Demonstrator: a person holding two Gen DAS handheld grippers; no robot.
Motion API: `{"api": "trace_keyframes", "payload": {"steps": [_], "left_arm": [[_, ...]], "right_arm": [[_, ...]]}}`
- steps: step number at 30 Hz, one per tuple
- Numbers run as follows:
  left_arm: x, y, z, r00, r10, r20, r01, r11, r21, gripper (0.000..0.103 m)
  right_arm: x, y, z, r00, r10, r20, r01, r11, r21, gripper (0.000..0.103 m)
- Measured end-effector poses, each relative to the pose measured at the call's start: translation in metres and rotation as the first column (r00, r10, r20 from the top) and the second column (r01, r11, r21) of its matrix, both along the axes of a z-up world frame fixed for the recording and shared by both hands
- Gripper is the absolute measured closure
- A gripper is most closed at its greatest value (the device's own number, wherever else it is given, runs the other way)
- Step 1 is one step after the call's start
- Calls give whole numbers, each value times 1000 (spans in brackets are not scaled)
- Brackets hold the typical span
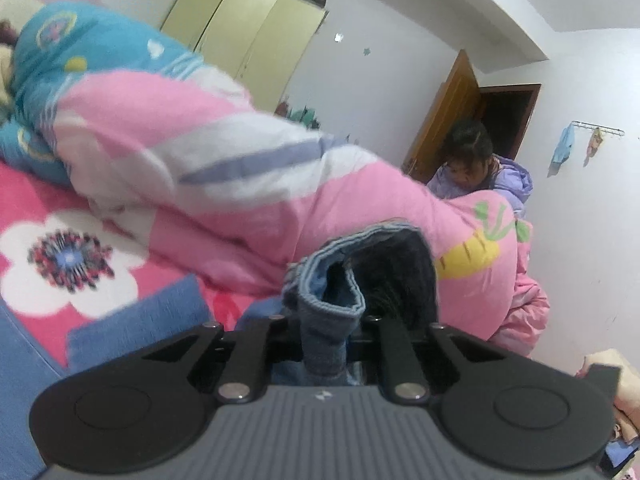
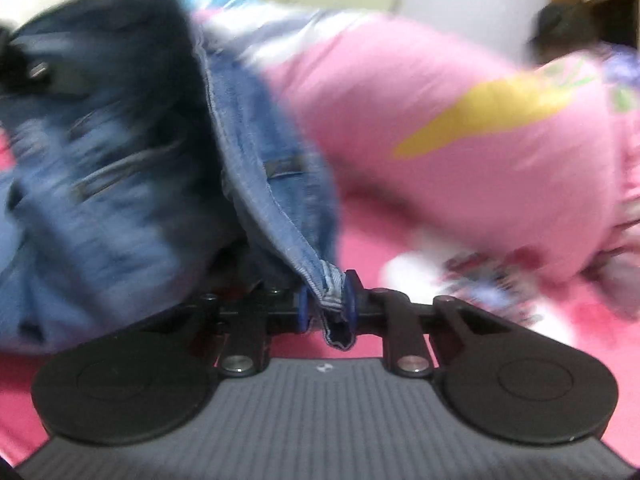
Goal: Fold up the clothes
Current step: 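Raise the held jeans high with both grippers and shake them out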
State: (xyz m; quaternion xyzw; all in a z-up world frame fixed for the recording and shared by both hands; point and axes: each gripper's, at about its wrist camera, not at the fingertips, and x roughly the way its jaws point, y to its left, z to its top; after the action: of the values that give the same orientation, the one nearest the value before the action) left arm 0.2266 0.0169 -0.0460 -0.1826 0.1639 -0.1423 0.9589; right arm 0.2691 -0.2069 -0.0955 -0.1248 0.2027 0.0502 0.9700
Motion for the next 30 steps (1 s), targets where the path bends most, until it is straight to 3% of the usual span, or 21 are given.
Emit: {"api": "trace_keyframes", "payload": {"steps": [4,9,12,18,21,25,30], "left_arm": [[-19,6,28,999,-14,30,14,1000,2,90],[-57,0,87,987,-66,144,63,998,29,90],[-77,-7,131,971,-107,212,102,994,36,90],[-105,-40,239,925,-229,304,239,971,4,90],[-121,-73,294,874,-300,381,326,945,-4,90],[-148,-117,366,788,-374,490,444,896,-30,90],[-182,-171,455,653,-439,617,583,812,-39,90]], "right_arm": [[-2,-19,48,993,-79,93,77,997,22,90],[-21,-27,113,967,-98,236,98,995,9,90],[-40,-36,153,924,-120,364,142,989,-34,90],[-79,-86,264,795,-206,570,273,961,-34,90],[-101,-123,324,722,-253,644,369,928,-49,90],[-136,-166,416,623,-328,710,479,877,-15,90],[-189,-192,520,410,-378,830,621,782,49,90]]}}
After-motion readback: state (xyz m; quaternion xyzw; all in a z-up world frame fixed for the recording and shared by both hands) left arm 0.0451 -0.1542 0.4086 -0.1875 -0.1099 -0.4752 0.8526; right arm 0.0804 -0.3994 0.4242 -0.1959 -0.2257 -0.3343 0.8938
